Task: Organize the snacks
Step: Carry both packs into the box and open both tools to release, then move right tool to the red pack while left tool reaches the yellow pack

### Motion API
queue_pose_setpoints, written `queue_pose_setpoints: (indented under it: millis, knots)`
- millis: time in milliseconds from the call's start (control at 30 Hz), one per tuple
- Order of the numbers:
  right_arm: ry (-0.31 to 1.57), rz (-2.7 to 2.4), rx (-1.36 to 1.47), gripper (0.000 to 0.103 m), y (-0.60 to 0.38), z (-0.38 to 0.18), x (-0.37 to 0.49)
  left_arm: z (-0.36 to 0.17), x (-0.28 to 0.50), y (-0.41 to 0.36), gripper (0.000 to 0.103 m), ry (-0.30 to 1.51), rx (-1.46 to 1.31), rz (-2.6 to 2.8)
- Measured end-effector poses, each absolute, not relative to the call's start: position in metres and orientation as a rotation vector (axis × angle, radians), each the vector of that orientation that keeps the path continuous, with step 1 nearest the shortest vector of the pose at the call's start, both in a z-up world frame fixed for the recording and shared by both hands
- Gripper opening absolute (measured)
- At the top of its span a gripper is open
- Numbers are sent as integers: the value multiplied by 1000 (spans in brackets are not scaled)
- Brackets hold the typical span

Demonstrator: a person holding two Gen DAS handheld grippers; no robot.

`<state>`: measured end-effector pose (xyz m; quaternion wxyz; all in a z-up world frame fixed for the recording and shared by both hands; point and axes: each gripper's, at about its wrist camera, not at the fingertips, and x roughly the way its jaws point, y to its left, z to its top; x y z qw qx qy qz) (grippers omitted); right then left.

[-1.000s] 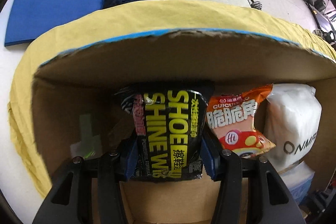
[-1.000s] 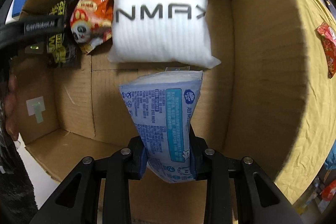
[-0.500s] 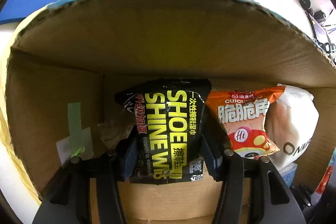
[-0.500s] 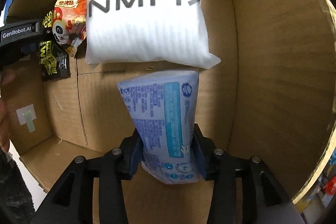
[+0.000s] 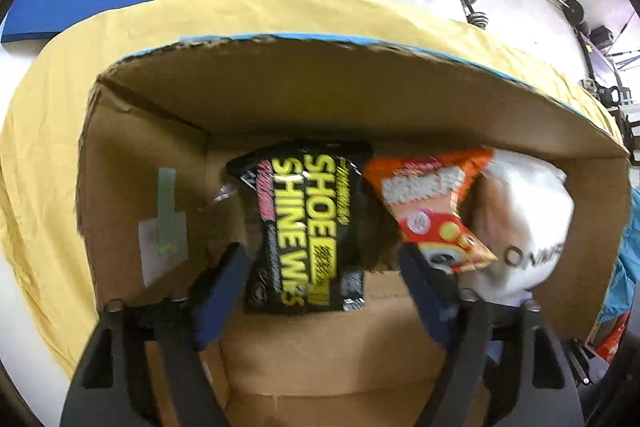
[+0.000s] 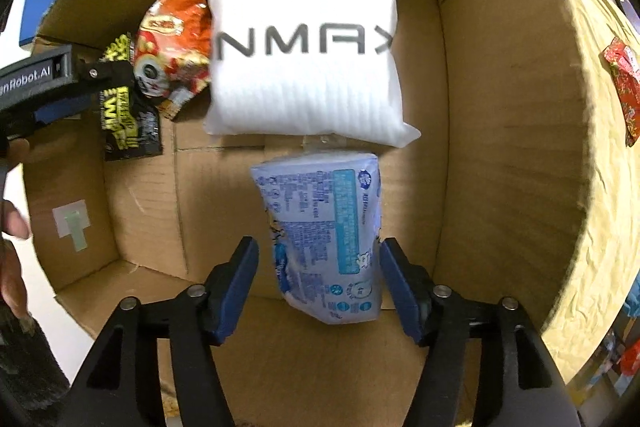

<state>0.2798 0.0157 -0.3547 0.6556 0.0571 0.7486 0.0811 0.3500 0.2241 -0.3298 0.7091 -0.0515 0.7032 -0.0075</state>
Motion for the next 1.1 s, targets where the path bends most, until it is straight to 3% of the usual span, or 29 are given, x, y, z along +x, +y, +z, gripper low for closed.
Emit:
queue_pose_setpoints:
  millis: [67, 233, 433, 1100]
  knots:
    - [1678, 187, 125, 74, 17, -344, 281, -318, 328, 216, 97, 1553, -105, -19]
    - [1622, 183, 93, 91, 26, -313, 284, -295, 309, 210, 98, 1506, -97, -30]
    - [1553, 172, 44, 103, 29, -285, 277, -260, 280, 212, 103, 1424, -89, -23]
    - [1395, 198, 118, 103, -21, -222, 221, -172, 222, 164, 103, 1232, -70, -45]
